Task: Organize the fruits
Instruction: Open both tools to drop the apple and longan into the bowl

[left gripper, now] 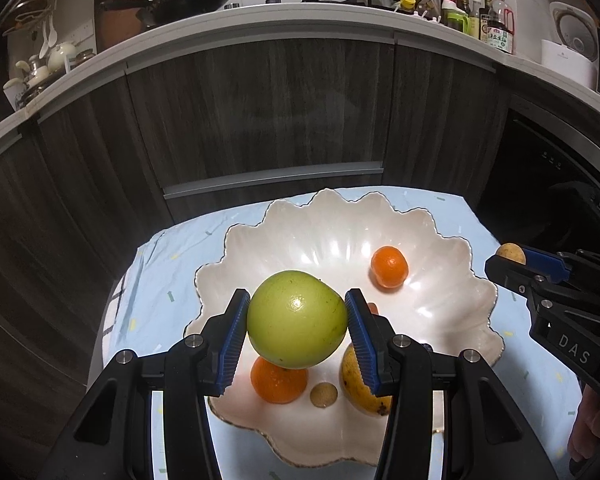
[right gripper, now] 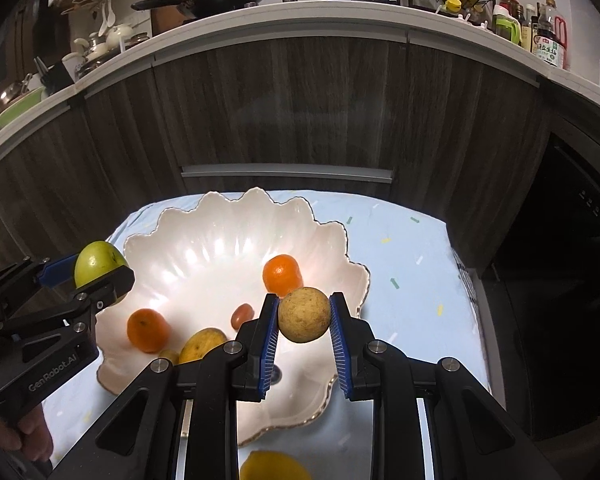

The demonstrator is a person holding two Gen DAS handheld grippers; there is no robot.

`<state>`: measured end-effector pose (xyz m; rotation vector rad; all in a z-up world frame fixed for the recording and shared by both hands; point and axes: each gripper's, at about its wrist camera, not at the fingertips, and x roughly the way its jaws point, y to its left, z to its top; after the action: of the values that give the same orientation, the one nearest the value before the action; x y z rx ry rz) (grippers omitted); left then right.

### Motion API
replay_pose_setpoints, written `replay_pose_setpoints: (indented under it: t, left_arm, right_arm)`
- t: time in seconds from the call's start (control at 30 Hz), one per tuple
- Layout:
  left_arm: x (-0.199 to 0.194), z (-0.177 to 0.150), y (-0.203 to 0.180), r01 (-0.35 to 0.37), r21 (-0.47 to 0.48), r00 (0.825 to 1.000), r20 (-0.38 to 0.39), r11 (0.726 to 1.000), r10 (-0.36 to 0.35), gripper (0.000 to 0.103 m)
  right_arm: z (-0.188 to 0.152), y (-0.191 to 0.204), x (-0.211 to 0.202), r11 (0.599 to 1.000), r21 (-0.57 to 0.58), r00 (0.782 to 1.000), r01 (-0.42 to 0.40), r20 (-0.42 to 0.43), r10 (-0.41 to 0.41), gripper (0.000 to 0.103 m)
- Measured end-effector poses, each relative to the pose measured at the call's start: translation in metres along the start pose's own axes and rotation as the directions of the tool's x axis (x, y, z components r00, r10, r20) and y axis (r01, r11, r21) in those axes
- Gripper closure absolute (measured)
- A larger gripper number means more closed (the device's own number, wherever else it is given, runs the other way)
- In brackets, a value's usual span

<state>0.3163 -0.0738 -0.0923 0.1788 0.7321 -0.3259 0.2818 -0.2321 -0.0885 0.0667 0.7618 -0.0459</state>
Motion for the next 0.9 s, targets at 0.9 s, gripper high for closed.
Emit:
replay_pose_setpoints:
  t: [0.9]
  left_arm:
    - [0.035,-0.006,0.014,-0.022,-0.047,0.994,-0.106,0.999,0.017,0.032]
  right_arm:
    - [0.001,0.002,0.029,0.999,0.004,0.994,0.054,-0.096,-0.054,0.053]
